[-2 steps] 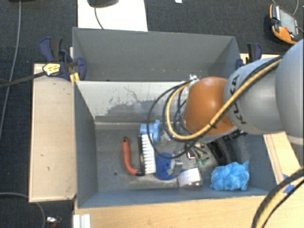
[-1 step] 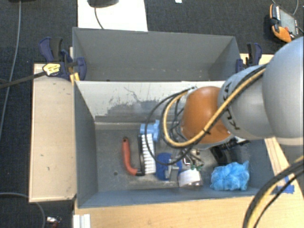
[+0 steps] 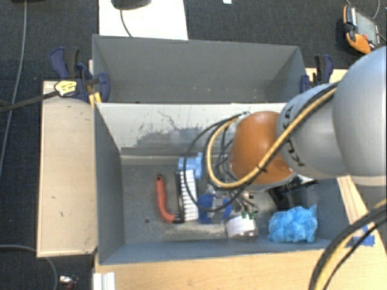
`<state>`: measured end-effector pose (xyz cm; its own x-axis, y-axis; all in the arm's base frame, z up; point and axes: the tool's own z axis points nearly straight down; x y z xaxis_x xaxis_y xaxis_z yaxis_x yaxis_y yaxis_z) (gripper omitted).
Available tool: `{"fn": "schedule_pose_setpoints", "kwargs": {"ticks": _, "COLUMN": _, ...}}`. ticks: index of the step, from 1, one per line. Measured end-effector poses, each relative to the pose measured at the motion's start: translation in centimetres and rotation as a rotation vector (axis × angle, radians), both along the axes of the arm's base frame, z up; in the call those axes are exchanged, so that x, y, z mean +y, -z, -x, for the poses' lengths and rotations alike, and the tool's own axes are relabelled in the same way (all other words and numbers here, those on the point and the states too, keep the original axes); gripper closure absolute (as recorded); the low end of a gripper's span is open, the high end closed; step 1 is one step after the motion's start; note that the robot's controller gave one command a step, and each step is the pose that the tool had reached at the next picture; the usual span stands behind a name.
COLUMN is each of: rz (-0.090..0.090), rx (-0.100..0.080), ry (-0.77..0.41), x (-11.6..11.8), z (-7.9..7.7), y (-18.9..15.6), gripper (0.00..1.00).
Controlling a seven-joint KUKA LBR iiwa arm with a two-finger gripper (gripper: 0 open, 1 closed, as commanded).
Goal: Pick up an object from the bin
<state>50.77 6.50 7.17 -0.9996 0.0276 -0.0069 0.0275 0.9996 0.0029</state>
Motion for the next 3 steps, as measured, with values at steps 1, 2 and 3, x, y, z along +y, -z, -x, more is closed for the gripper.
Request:
{"fn": "schedule_pose_setpoints", "kwargs": {"ticks": 1, "rz": 0.0, "rx": 0.0, "ry": 0.0, "x": 0.0, "z": 0.0, "y": 0.0, "gripper": 1.0}}
{"fn": "schedule_pose_setpoints", "kwargs": {"ticks": 2, "rz": 0.001, "rx": 0.008, "ry": 0.0, "x": 0.0, "z": 0.3, "y": -1.5, "gripper": 1.0}}
{"fn": "schedule_pose_setpoints", "kwargs": {"ticks": 3, "rz": 0.0, "rx": 0.006, "ry": -0.001, "x": 0.0, "z": 0.2, "y": -5.5, "gripper": 1.0}}
